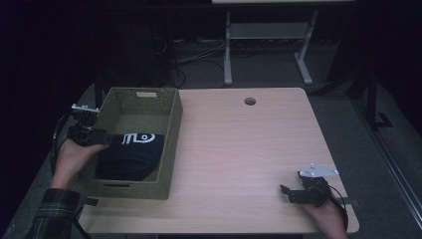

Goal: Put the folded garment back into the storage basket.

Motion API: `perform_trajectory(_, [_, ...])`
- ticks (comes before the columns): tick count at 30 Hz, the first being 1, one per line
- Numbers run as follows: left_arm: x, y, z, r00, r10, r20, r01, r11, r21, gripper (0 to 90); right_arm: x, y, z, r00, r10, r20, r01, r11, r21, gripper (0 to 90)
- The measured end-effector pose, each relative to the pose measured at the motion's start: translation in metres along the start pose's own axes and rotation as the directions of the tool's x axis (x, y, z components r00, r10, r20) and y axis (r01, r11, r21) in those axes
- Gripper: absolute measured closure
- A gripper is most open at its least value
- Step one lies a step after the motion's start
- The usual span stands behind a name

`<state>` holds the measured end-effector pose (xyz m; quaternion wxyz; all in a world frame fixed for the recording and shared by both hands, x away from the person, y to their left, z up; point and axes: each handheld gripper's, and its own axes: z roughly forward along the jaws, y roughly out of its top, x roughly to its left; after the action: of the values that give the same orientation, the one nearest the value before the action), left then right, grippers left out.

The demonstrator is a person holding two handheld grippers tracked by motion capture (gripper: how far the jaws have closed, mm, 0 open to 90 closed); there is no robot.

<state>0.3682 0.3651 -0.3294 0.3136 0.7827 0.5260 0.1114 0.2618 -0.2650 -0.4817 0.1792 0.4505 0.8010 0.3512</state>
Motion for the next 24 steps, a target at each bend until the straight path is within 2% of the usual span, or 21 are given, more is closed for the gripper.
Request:
perform_trajectory(7, [-0.023, 0.005, 0.004, 0.9985, 0.045, 0.032, -0.044, 0.9981, -0.043, 13.6, 0.0, 0.0, 0.0, 1.0, 0.002, 0.004, -0.002, 1.0, 0.0, 15.2])
perform_trajectory(13, [-0.044, 0.01, 0.011, 0.9948, 0.083, 0.059, -0.078, 0.9942, -0.073, 13.6, 0.0, 0.001, 0.0, 1.0, 0.002, 0.006, -0.002, 1.0, 0.001, 15.2])
perform_trajectory(19, [-0.068, 0.015, 0.017, 0.9881, 0.127, 0.087, -0.119, 0.9885, -0.094, 13.7, 0.0, 0.001, 0.001, 1.0, 0.002, 0.005, -0.002, 1.0, 0.0, 15.2])
perform_trajectory(24, [-0.087, 0.017, 0.024, 0.9795, 0.163, 0.118, -0.151, 0.9834, -0.1, 13.9, 0.0, 0.0, 0.0, 1.0, -0.001, 0.004, 0.001, 1.0, 0.0, 15.2])
